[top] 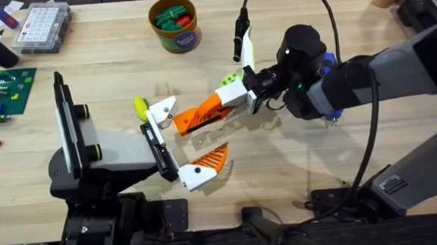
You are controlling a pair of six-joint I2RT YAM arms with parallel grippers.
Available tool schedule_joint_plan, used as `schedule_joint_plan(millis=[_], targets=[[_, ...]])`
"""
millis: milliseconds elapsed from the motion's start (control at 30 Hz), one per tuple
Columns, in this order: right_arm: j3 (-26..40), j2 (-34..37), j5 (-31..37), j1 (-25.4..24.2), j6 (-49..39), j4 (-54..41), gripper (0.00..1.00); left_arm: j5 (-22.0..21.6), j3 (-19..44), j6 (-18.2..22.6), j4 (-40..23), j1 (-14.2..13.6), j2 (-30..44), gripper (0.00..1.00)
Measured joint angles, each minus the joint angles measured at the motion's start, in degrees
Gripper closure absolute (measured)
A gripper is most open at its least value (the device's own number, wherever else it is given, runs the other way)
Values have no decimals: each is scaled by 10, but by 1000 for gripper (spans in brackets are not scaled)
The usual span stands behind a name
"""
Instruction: Pick up the gripper from the table and insert it into the empty holder that is missing its gripper. Then pick up a screw, insert it into the mounting hole, and use the screwdriver to tighten it. Finally, clean up the table by picking up the vegetable and placing it into the bucket.
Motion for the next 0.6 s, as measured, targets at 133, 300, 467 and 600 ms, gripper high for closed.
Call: schedule_joint_plan(millis=[133,300,467,600], targets=[[0,0,0,0,3,-11,984,0,1,0,-2,0,2,14],[0,0,0,0,7,-12,983,0,1,0,-2,0,2,14],[0,0,0,0,11,-11,983,0,1,0,-2,0,2,14],[0,0,-1,0,18,-5,983,0,1,0,-2,0,2,14]])
